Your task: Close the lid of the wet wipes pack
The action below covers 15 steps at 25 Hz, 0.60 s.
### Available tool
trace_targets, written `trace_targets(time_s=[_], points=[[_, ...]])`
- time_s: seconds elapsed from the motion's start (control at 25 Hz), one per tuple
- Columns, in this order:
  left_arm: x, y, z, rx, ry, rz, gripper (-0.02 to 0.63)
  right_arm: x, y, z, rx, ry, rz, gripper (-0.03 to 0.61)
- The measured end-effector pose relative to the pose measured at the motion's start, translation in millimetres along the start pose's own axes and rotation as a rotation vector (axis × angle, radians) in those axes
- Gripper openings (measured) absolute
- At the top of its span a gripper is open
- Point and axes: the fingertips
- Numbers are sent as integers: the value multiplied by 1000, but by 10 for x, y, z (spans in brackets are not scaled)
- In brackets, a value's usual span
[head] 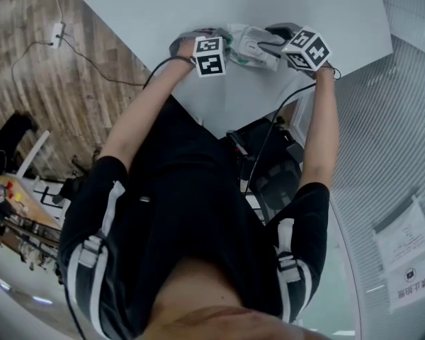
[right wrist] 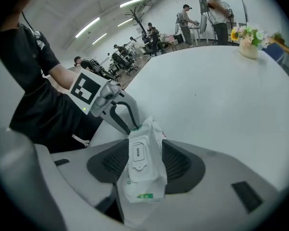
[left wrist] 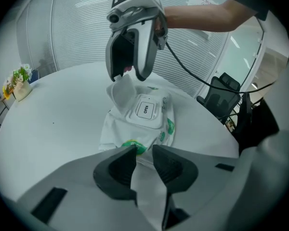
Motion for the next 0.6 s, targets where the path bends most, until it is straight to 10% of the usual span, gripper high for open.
trace_targets(time_s=[0.36,0.6], points=[[-11,34,10,-2,-27,-8,120,-485,312,287,5,38,42,213],[-24,41,13,-1,-37,-15,120,-371,477,419,44,261,203,115]])
Point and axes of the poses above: the fingertips, and each gripper's own axes: z forward along the fingers, x to its right, y out of its underside
